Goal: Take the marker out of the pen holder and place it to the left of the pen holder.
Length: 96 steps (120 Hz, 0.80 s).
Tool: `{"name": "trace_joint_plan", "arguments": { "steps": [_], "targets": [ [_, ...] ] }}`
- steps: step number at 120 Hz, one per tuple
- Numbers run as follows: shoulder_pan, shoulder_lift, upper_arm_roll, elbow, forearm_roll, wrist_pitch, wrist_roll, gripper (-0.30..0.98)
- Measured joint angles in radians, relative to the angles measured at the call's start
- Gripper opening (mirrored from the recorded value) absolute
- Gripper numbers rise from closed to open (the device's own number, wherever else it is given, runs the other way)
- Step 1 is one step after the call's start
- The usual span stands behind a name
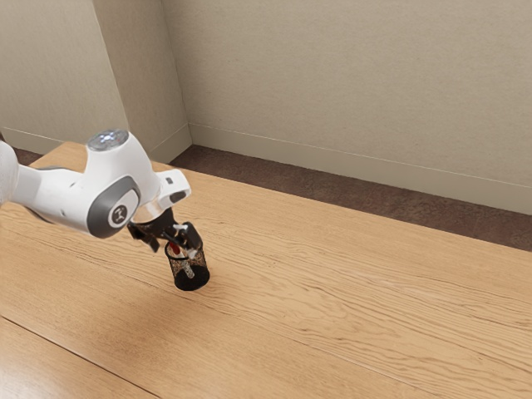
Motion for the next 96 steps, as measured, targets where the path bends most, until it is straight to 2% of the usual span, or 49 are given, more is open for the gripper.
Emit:
{"name": "trace_joint_plan", "arguments": {
  "steps": [28, 46, 58, 74, 96],
  "targets": [
    [-0.003, 0.042, 0.002, 0.037, 0.0, 0.002, 0.003, 0.65],
    [-0.02, 0.041, 0.002, 0.04, -0.003, 0.002, 0.005, 0.33],
    [-0.018, 0.04, 0.002, 0.04, -0.003, 0.003, 0.006, 0.19],
    [-0.015, 0.037, 0.007, 0.04, -0.005, 0.001, 0.007, 0.09],
    [-0.01, 0.037, 0.013, 0.041, -0.006, -0.001, 0.01, 0.03]
  ]
}}
